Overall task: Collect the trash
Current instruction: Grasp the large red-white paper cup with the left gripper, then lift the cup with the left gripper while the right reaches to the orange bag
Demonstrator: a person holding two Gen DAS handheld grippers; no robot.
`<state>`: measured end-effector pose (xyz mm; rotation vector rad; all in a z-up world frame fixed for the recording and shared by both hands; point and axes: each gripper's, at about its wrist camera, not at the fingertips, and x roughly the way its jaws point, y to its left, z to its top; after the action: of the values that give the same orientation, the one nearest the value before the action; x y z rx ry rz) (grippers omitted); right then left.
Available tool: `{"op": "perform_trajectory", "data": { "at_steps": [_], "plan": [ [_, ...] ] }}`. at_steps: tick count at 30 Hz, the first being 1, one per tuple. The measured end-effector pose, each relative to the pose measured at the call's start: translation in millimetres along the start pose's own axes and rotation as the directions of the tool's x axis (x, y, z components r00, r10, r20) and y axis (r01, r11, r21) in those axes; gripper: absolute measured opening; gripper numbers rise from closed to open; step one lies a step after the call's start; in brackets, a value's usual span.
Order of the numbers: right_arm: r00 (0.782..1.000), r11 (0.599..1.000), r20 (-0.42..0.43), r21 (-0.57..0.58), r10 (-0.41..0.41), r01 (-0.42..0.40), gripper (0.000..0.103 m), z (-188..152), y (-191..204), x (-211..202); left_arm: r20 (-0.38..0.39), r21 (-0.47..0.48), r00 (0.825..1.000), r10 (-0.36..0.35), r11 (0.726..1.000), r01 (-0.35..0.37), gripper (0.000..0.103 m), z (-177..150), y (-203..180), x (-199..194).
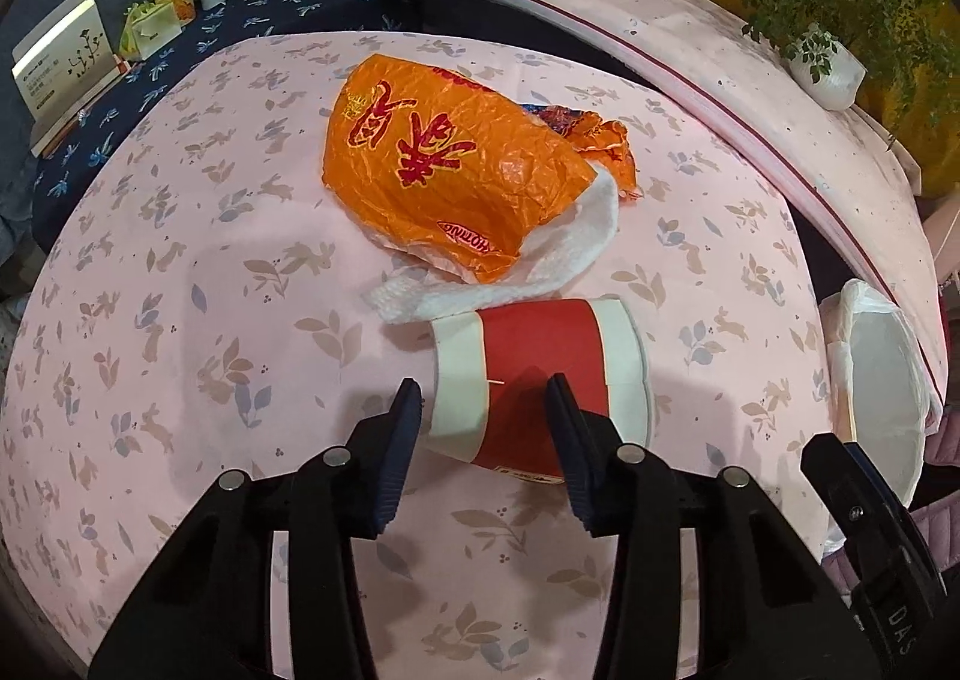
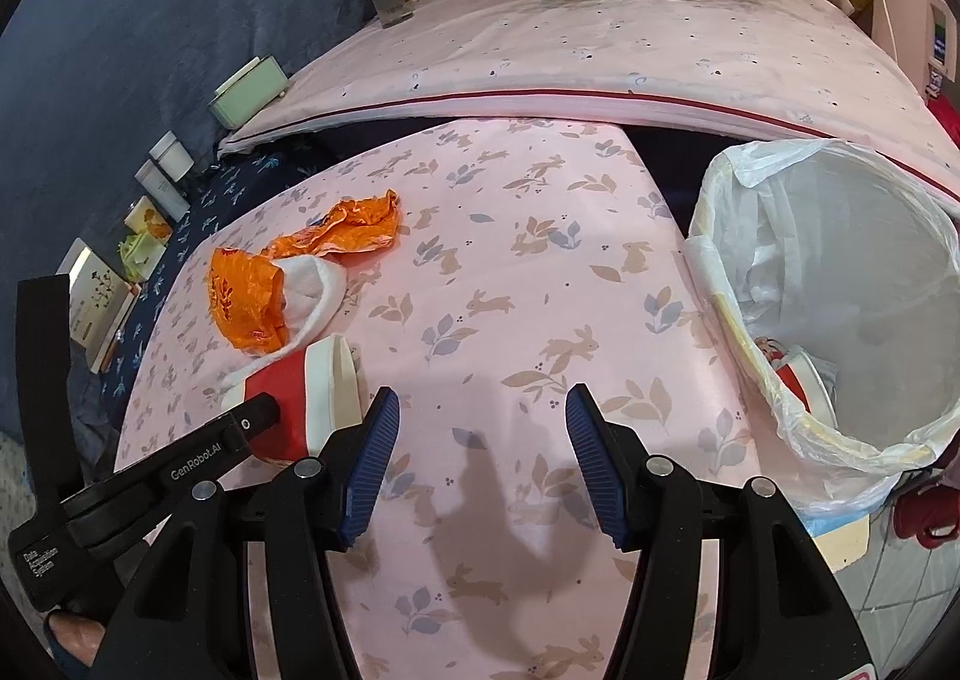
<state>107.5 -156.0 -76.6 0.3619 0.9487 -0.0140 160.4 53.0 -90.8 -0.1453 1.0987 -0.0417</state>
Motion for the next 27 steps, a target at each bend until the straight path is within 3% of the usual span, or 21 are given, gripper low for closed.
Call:
{"op": "perform_trajectory", "data": {
  "at_steps": [2, 4, 10, 19, 23, 24, 27],
  "plan": [
    [1.000, 1.000, -0.001, -0.007, 0.004, -0.004, 0.056, -1, 5, 0, -0.003, -0.007, 1.000, -0.020, 1.000, 0.020, 0.045, -2, 4, -1],
    [1.000, 1.000, -0.001, -0.015, 0.004, -0.004, 0.056, -2, 7, 1, -0.004, -0.016, 0.999, -0.037, 0.999, 0.037, 0.064, -5, 7, -2],
    [1.000, 1.000, 0.008, 0.013, -0.009, 0.009, 0.056, 1, -1, -1, 0.062, 0.043, 0.995, -0.073, 0.997, 0.070, 0.090, -13, -9, -13],
    [0.999, 0.997, 0.026, 0.066, -0.031, 0.029, 0.056, 7, -27, -9, 0.037, 0.165, 0.999, -0.013, 0.986, 0.007, 0.092, -20, -43, 13],
    [1.000, 0.998, 0.017, 0.059, -0.026, 0.025, 0.056, 6, -25, -6, 0.029, 0.159, 1.000, 0.008, 0.987, -0.013, 0.091, -20, -45, 24],
    [1.000, 0.998, 0.014, 0.056, -0.025, 0.024, 0.056, 5, -24, -5, 0.030, 0.156, 1.000, 0.007, 0.988, -0.012, 0.084, -20, -43, 24],
    [1.000, 0.999, 0.006, 0.044, -0.018, 0.018, 0.056, 3, -18, -2, 0.036, 0.141, 0.999, -0.012, 0.990, 0.007, 0.084, -19, -37, 17]
  ]
}}
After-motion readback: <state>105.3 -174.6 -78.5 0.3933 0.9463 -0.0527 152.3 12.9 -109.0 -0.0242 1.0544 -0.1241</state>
